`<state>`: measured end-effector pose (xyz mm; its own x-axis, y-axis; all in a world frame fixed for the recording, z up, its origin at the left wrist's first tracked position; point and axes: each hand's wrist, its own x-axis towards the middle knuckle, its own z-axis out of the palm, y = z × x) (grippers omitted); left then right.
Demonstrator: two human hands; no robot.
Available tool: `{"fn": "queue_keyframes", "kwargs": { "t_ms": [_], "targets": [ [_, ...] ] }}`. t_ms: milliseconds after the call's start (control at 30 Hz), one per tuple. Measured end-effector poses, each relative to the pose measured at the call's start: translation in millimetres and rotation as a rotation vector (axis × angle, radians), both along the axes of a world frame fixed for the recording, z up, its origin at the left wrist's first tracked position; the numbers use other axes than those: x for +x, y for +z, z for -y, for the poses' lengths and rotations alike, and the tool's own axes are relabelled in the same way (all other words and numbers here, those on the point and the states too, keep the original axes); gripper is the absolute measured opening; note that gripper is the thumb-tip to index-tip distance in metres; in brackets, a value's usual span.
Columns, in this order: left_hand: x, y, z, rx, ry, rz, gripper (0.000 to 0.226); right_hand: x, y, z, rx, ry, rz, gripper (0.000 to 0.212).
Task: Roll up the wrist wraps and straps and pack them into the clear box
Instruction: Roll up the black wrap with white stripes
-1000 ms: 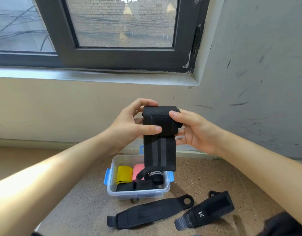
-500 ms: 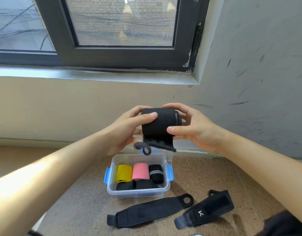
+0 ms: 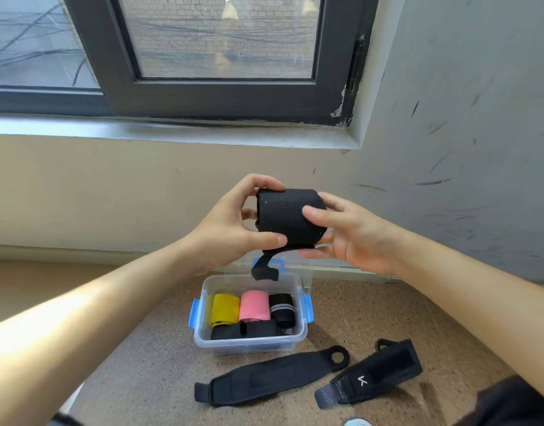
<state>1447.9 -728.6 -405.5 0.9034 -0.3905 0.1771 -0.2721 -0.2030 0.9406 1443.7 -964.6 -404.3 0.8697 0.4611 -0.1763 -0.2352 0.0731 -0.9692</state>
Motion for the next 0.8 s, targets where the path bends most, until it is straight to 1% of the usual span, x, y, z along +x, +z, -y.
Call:
{"fn": "queue_keyframes", "kwargs": {
  "t_ms": [67,100,200,300,400,500,633,733,800],
  "targets": [
    [0,-1,-1,0.047,-0.038,-0.019,0.065,0,-2,2,0.007,-0.004,0.025,0.053],
    [1,-1,-2,0.051,-0.06,-0.067,0.063,0,-3,3,-0.002,0.008,0.049,0.053],
    [1,1,-4,0.036,-0.112,-0.304,0.055,-1,-6,4,-0.061,0.052,0.135,0.057],
    [0,-3,-9,0.095,-0.149,-0.397,0.054,-2,-14,5,-0.146,0.069,0.193,0.064],
    [-6,-12,-13,0.205,-0.173,-0.422,0.054,-6,-26,2,-0.293,0.112,0.265,0.069],
    [-12,-31,-14,0.28,-0.131,-0.414,0.048,-7,-43,-3,-0.45,0.152,0.332,0.07],
    [-9,-58,-18,0.331,-0.061,-0.387,0.041,4,-69,-13,-0.558,0.201,0.321,0.071],
    [10,-76,-27,0.365,0.019,-0.384,0.048,20,-89,-20,-0.648,0.195,0.295,0.065],
    [26,-94,-32,0.426,0.112,-0.388,0.06,32,-109,-22,-0.742,0.179,0.256,0.064]
  ]
}}
